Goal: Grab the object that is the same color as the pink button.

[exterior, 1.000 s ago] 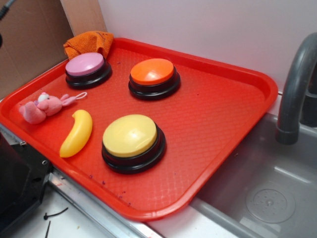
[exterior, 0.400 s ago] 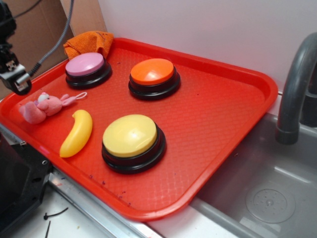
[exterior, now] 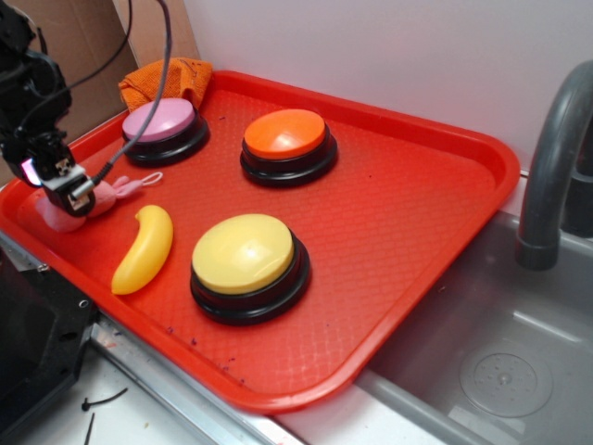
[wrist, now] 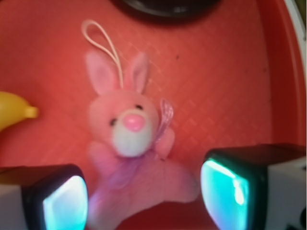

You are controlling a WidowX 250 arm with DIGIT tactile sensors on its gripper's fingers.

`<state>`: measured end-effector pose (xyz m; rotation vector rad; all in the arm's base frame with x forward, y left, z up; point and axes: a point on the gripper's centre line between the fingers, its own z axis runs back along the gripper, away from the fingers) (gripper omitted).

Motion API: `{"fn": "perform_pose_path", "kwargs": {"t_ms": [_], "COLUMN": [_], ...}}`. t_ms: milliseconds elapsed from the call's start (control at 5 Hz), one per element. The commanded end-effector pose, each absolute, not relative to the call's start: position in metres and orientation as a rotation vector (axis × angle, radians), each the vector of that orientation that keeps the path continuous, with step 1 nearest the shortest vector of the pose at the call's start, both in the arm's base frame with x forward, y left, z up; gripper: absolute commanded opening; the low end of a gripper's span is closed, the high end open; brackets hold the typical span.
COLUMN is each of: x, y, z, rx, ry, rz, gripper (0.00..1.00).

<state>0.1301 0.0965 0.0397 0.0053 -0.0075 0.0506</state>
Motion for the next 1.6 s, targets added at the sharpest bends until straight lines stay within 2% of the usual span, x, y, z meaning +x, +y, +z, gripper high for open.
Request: {"fn": "perform_pose_path", "kwargs": {"t_ms": [0,200,400,600,800,1000,1400], "x": [0.128,0.13,0.134,0.138,0.144,0.157,0.177], "y": [0.1,0.099,0.096,0.094,0.084,0.064,0.022], "z": [0.026,0.023,0.028,0.046,0.075,0.107,0.164], "rx": [0.016,0.008,0.025,-0.051,-0.022,-0.053,-0.184], "ry": [0.013,0.011,0.02,0.006,-0.011,-0.026,-0.146], "rz": [0.062,0.031,0.035,0.032,0.113,0.092,0.093], "gripper": [0.72,0.0,0.0,0.0,0.0,0.0,0.0]}}
